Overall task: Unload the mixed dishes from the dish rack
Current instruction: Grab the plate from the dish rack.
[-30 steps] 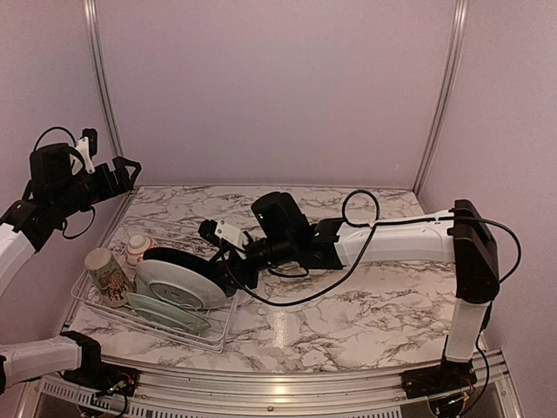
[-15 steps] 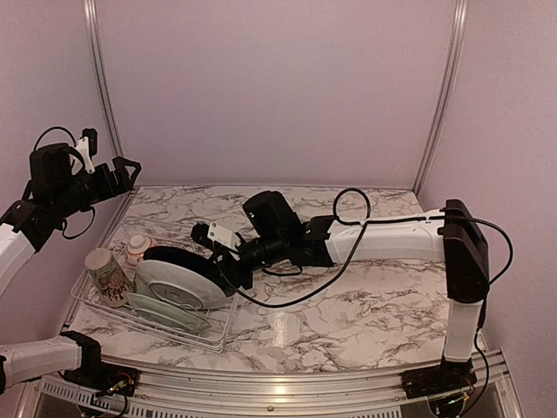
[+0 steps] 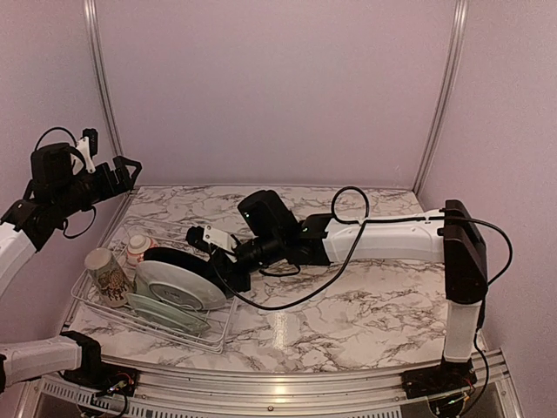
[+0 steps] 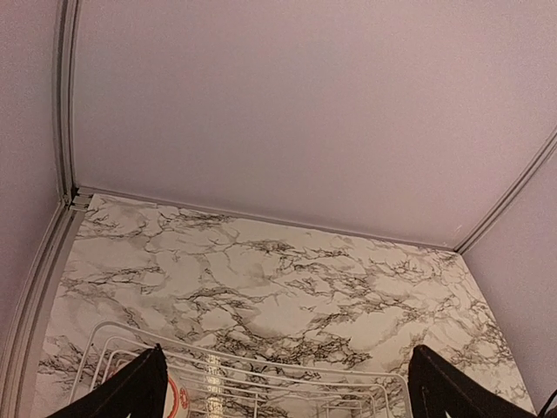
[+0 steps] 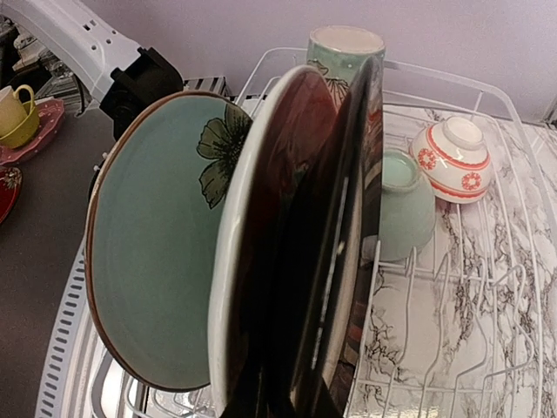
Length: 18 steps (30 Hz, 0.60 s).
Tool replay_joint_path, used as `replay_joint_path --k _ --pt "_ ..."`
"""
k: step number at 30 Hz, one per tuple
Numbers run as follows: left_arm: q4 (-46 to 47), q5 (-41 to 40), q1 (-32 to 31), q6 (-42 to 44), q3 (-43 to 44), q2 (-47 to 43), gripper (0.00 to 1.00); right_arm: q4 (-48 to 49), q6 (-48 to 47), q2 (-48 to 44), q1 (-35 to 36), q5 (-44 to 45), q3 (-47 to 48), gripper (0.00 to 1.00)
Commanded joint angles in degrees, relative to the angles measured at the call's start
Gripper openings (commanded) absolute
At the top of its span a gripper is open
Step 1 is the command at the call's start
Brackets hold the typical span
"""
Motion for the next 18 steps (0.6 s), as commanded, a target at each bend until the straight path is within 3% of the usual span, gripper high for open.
replay_joint_path --k 1,18 --pt "1.3 1.1 0.3 -0.6 1.1 0.3 0.99 0.9 2.3 -1.6 0.0 4.2 3.3 0.00" --pt "1.7 1.0 0.3 -1.9 0.5 0.1 0.99 9.9 10.2 -6.7 -0.5 1.6 2.1 0.00"
